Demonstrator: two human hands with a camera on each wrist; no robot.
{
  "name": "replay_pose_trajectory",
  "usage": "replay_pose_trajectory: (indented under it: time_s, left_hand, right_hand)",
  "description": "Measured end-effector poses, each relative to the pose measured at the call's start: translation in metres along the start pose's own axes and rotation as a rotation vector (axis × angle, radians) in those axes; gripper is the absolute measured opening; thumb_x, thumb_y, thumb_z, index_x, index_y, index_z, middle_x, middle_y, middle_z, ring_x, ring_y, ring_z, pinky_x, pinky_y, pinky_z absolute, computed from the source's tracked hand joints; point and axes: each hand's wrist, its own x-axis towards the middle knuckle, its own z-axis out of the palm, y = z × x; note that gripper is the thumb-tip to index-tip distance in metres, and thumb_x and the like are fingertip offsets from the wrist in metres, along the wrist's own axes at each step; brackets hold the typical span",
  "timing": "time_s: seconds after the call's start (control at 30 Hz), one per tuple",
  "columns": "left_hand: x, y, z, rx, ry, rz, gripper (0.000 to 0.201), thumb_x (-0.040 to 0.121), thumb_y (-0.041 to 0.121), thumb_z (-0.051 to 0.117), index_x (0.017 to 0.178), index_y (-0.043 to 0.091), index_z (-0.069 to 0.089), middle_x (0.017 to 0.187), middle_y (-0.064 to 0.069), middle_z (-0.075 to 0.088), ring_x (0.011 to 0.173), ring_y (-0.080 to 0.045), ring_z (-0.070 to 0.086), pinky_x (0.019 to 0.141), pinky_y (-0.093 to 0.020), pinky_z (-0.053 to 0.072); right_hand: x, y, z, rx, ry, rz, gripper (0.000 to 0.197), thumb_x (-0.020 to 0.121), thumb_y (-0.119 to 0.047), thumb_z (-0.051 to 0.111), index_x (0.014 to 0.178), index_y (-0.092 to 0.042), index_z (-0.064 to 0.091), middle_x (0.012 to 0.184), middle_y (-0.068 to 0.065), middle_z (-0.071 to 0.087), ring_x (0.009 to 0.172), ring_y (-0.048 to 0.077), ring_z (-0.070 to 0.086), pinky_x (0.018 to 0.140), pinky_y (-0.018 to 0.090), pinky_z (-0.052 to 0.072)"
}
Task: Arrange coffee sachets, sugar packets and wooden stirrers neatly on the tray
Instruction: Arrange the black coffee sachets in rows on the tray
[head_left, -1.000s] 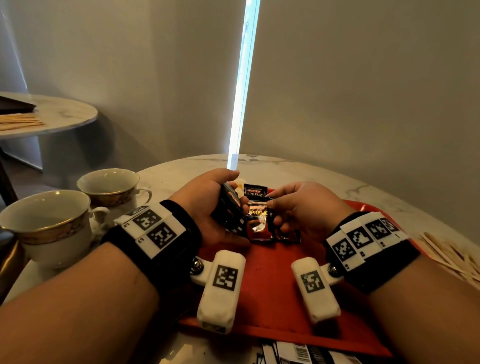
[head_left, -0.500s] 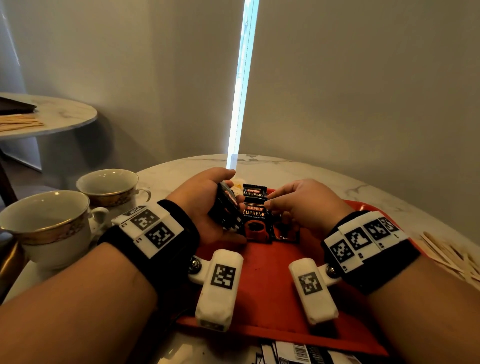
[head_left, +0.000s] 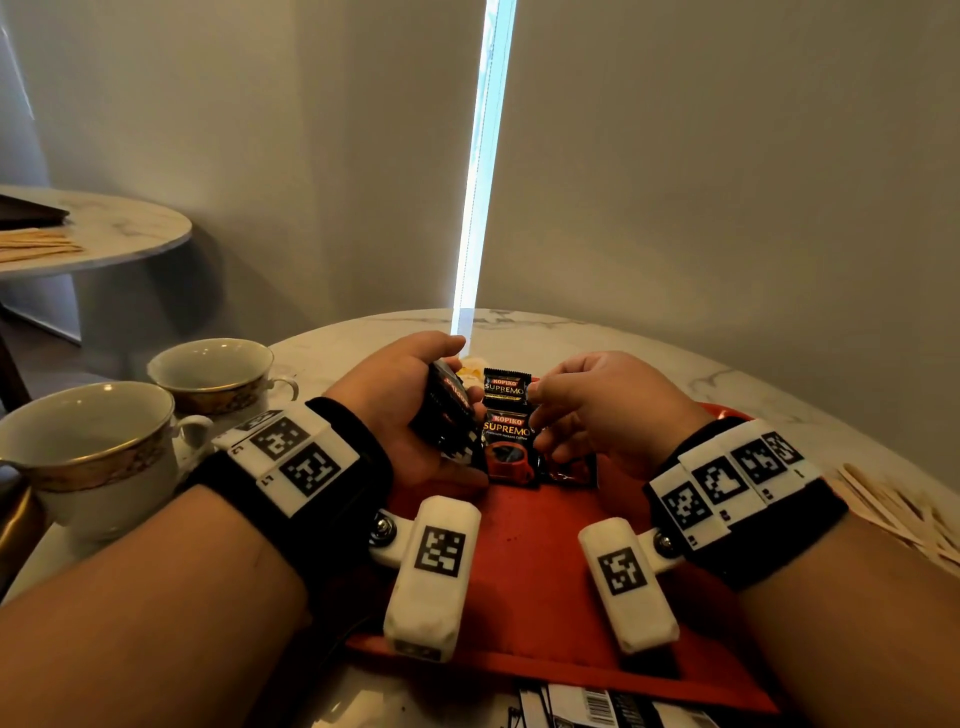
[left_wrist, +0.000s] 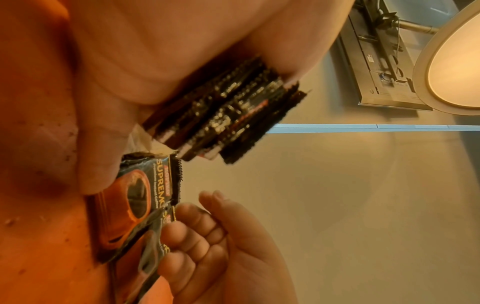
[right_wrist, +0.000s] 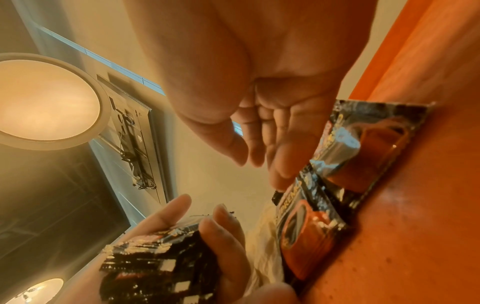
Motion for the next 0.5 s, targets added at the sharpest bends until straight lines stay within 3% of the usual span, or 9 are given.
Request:
replay_pose_trajectory:
  time_s: [0.1,0.2,0.3,0.33,0.4,0.5]
  left_hand:
    - [0.0003,0.0001,0.0013,-0.013,-0.002,0.005,0.022,0.094,0.038,0.059,0.101,0.019,0.052,0.072,-0.006,0.058,0.061,-0.019,0.057,0.066,-0.040,0.047]
    - [0.0010,-0.0001,0.0007,-0.008,-0.005,0.000,0.022,0.094,0.039,0.059,0.103,0.019,0.054,0.071,-0.005,0.060,0.061,-0.019,0.059,0.068,-0.045,0.048]
    - [0.0010,-0.0011,0.0002,0.013,0.011,0.006,0.022,0.094,0.040,0.058,0.104,0.020,0.055,0.068,-0.004,0.062,0.059,-0.019,0.061,0.089,-0.060,0.047]
    - [0.0004,-0.0013,0.0005,0.013,0.009,0.009,0.023,0.094,0.040,0.058,0.104,0.020,0.055,0.068,-0.004,0.061,0.060,-0.019,0.061,0.092,-0.060,0.046]
    - [-0.0011,-0.0009,0.0008,-0.003,-0.008,0.008,0.023,0.095,0.040,0.058,0.106,0.020,0.053,0.072,-0.005,0.060,0.062,-0.019,0.059,0.081,-0.050,0.051]
    - [-0.0029,-0.0001,0.0007,-0.025,-0.039,-0.003,0.024,0.092,0.041,0.060,0.101,0.020,0.052,0.075,-0.006,0.058,0.061,-0.018,0.056,0.067,-0.035,0.050]
  right_hand:
    - [-0.0033,-0.0013,0.0020,0.029,-0.063,0.054,0.018,0.094,-0.008,0.062,0.107,0.005,0.061,0.082,0.022,0.069,0.062,0.030,0.069,0.048,0.031,0.054]
    - [-0.0048,-0.0010,0.0029,0.038,-0.103,0.096,0.019,0.094,-0.008,0.062,0.109,0.005,0.060,0.090,0.026,0.070,0.069,0.033,0.071,0.051,0.031,0.057]
    - [-0.0046,0.0004,0.0041,0.048,-0.111,0.109,0.016,0.094,-0.008,0.061,0.105,0.004,0.060,0.089,0.026,0.069,0.068,0.033,0.071,0.051,0.031,0.057]
    - [-0.0041,0.0010,0.0044,0.049,-0.111,0.108,0.015,0.095,-0.009,0.061,0.104,0.004,0.061,0.088,0.024,0.069,0.067,0.032,0.071,0.050,0.031,0.057]
    - [-0.0036,0.0014,0.0048,0.048,-0.112,0.102,0.017,0.095,-0.011,0.060,0.103,0.004,0.061,0.085,0.022,0.069,0.066,0.030,0.070,0.049,0.030,0.055]
    - [-0.0031,0.0019,0.0042,0.045,-0.097,0.088,0.019,0.096,-0.013,0.060,0.104,0.004,0.062,0.086,0.022,0.069,0.065,0.029,0.070,0.048,0.029,0.054]
